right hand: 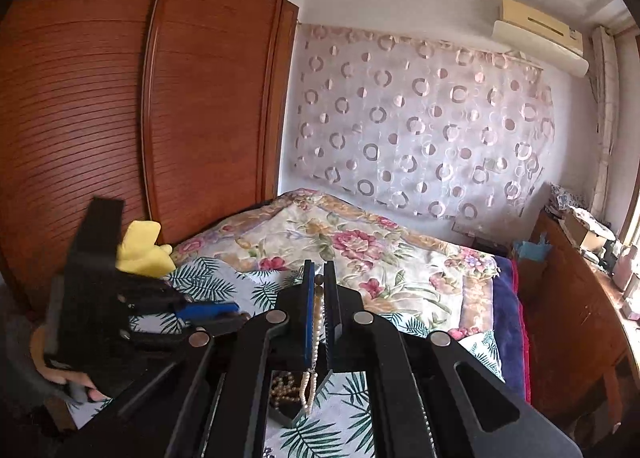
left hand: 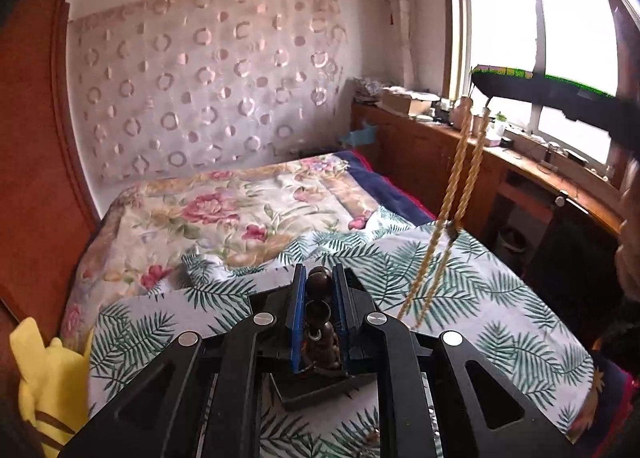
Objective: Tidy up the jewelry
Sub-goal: 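Lower the bead bracelet into the black box with the left tool while the right drops the pearls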
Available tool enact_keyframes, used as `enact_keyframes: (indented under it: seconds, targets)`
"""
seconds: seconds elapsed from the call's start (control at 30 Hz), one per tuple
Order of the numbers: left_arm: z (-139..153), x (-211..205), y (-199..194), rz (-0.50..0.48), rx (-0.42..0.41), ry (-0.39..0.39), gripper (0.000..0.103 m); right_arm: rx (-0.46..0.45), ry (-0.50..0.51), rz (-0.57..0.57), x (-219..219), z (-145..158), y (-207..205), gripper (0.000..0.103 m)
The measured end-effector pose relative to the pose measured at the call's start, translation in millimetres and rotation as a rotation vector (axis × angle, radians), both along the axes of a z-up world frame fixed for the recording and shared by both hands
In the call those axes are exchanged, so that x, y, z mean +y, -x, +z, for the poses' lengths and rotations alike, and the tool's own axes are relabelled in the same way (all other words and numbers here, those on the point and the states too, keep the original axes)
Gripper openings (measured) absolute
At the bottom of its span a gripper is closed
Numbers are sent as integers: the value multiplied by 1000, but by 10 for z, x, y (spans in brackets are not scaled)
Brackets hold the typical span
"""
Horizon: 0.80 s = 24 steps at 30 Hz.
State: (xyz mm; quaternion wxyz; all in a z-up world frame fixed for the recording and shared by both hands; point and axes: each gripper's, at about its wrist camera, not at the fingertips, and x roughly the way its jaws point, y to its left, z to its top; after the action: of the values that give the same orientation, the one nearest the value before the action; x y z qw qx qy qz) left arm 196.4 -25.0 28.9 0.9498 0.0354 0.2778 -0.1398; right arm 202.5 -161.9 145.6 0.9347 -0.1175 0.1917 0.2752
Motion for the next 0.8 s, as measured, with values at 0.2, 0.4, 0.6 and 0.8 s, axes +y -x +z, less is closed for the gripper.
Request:
enact_keyframes:
  seconds: [0.2, 0.4, 0.6, 0.8]
  targets:
    - [-297, 82, -159, 22, 57, 29, 12, 17, -21, 8, 49, 2, -110, 5]
    - [-572, 97, -243, 28, 106, 24, 12, 49, -45, 16, 97, -117, -182, 5]
    - [-685, 89, -204, 30, 116, 20, 12, 99, -35, 16, 141, -356, -268, 5]
    - [-732, 85, -172, 39, 119, 9, 12, 171, -26, 16, 158, -698, -326, 5]
